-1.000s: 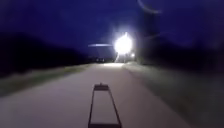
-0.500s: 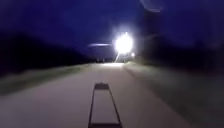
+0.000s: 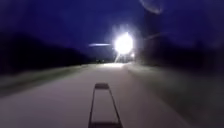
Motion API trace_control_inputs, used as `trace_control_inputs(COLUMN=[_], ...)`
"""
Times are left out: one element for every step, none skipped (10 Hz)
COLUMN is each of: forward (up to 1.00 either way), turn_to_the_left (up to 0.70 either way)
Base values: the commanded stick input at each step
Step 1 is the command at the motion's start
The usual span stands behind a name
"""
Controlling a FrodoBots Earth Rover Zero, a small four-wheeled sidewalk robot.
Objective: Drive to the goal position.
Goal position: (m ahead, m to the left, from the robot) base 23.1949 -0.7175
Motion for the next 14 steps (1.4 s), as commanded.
trace_control_inputs(forward=[1.0,1.0,1.0,1.0,1.0,1.0,1.0,1.0,1.0,1.0,1.0,1.0,1.0,1.0], turn_to_the_left=[0.02,0.02,0.02,0.02,0.02,0.02,0.02,0.0,0.0,0.0,0.0,0.01,0.0,0.0])
